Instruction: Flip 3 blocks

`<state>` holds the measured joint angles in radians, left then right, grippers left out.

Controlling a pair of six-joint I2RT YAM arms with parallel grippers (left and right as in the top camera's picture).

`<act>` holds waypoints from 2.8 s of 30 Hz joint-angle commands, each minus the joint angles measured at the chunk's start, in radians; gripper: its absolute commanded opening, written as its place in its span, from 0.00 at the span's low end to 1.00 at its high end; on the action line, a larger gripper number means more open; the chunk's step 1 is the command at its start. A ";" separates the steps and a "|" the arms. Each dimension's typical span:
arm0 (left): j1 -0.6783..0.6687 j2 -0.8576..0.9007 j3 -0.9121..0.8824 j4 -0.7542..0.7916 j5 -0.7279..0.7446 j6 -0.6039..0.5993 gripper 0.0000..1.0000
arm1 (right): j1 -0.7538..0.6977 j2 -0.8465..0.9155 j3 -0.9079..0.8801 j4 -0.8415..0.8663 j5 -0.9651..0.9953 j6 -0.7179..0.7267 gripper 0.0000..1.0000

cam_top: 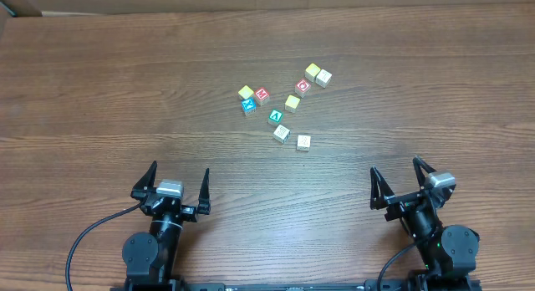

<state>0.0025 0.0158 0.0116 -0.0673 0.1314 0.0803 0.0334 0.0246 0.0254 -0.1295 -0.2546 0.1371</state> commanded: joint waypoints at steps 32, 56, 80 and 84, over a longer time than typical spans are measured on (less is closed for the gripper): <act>0.003 -0.009 -0.005 0.016 0.248 -0.077 1.00 | 0.005 1.191 0.845 -0.958 -0.416 -0.074 1.00; 0.003 1.237 1.062 -0.647 0.235 -0.144 1.00 | 0.281 1.188 1.003 -0.864 0.010 0.249 1.00; 0.003 1.508 1.278 -0.812 0.201 -0.264 1.00 | 0.365 1.526 1.033 -0.580 0.005 0.307 0.87; 0.003 1.508 1.278 -0.812 0.202 -0.265 1.00 | 0.414 1.600 1.111 -0.570 0.107 0.319 0.86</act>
<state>0.0025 1.5192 1.2705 -0.8795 0.3328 -0.1669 0.4183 1.6016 1.0576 -0.7101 -0.2276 0.4404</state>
